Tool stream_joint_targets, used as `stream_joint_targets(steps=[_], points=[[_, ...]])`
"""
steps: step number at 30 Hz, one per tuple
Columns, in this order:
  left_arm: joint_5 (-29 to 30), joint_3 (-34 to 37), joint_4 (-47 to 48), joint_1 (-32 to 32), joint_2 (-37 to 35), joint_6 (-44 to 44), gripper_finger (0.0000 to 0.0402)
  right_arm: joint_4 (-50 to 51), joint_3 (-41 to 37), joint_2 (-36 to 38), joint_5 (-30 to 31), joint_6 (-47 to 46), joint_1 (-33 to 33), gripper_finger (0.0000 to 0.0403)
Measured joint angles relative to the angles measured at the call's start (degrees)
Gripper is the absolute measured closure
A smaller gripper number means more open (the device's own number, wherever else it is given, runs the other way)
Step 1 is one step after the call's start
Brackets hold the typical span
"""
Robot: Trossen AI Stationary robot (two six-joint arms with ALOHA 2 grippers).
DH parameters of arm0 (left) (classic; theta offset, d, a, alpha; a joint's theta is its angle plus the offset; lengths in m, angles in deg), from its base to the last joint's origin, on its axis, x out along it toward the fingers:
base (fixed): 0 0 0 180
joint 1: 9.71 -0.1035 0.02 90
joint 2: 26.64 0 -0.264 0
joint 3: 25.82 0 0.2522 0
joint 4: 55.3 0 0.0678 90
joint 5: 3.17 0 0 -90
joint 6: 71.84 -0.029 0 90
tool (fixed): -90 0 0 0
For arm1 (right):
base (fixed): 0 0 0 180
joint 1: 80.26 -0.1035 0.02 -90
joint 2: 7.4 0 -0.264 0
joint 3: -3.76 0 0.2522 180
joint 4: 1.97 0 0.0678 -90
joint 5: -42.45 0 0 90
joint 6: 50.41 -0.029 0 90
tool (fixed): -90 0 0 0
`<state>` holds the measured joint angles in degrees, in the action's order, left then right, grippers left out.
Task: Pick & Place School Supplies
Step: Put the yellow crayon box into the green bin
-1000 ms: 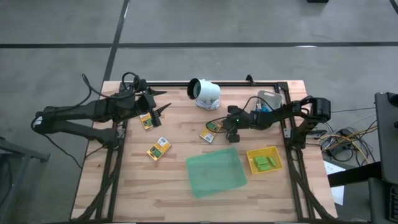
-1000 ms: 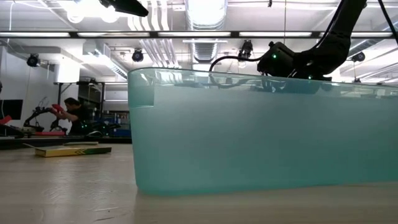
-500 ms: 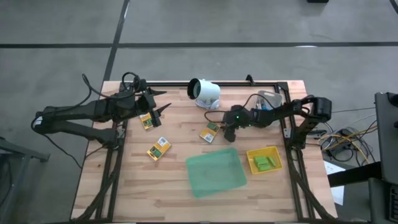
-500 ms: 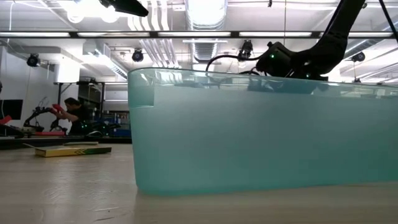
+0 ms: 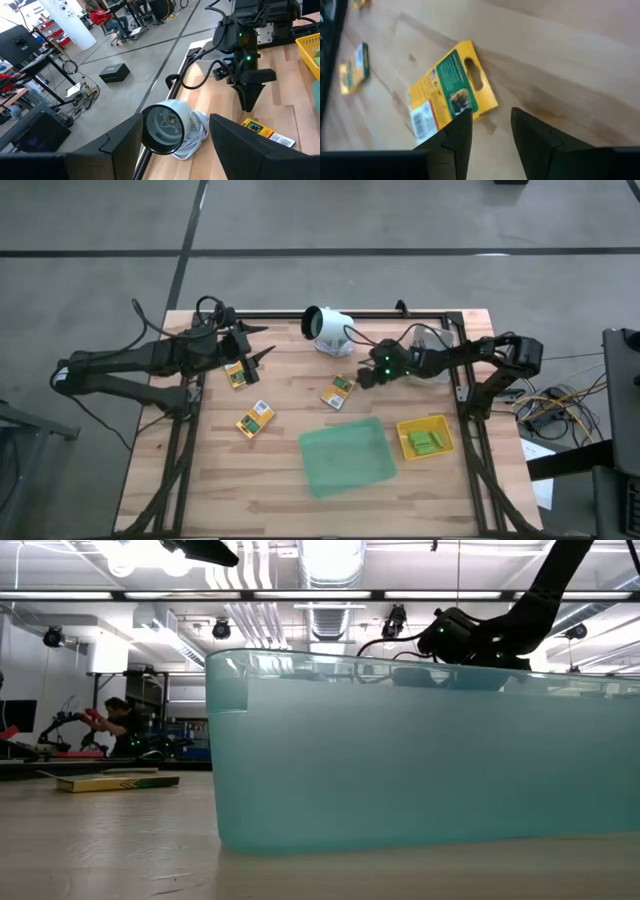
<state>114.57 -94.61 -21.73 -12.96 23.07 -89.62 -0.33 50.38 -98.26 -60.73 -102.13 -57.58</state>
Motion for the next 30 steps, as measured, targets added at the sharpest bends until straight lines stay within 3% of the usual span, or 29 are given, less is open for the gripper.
stream_joint_targets(steps=[9, 17, 30], points=[[0.00, 0.01, 0.00, 0.00, 0.00, 0.00, 0.0165, -0.50, 0.28, 0.00, 0.06, -10.75, 0.11, 0.0271], [0.00, -0.01, -0.02, 0.00, 0.00, 0.00, 0.0165, -0.47, 0.31, -1.30, 1.12, -14.42, 0.00, 0.0267], [-0.01, 0.00, -0.01, 0.01, 0.00, 0.00, 0.0165, -3.12, 1.62, -3.00, 1.23, -10.87, -0.66, 0.0223]])
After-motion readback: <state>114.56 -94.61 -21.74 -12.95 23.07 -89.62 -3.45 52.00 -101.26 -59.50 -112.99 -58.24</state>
